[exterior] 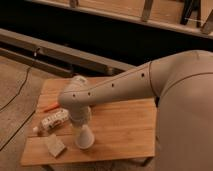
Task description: Place the ceramic cup over the eraser
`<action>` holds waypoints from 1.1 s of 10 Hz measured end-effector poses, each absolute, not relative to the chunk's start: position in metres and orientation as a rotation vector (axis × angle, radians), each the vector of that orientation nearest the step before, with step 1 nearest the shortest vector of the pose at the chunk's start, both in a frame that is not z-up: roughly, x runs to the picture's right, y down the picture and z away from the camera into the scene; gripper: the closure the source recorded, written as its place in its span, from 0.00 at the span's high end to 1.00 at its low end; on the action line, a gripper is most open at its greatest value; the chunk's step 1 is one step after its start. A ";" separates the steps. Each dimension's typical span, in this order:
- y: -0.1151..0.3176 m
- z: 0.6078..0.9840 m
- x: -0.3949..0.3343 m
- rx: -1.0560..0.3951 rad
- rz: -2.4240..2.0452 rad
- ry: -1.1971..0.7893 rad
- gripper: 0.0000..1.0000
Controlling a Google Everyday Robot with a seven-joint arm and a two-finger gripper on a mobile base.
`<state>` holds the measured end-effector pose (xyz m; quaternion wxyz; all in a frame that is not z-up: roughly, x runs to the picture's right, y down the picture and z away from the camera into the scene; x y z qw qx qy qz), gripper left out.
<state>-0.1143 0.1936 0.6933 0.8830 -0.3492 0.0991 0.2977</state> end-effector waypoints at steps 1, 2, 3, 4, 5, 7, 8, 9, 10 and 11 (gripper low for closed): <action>0.193 0.694 -0.116 -0.729 0.619 0.207 0.80; 0.193 0.695 -0.116 -0.730 0.619 0.209 0.80; 0.193 0.697 -0.118 -0.731 0.616 0.208 0.80; 0.192 0.697 -0.118 -0.731 0.613 0.208 0.80; 0.192 0.698 -0.119 -0.731 0.607 0.207 0.80; 0.188 0.698 -0.121 -0.728 0.597 0.204 0.80; 0.187 0.699 -0.122 -0.727 0.594 0.203 0.80; 0.185 0.699 -0.123 -0.724 0.594 0.202 0.80; 0.179 0.700 -0.123 -0.715 0.602 0.199 0.80; 0.171 0.701 -0.123 -0.702 0.627 0.198 0.80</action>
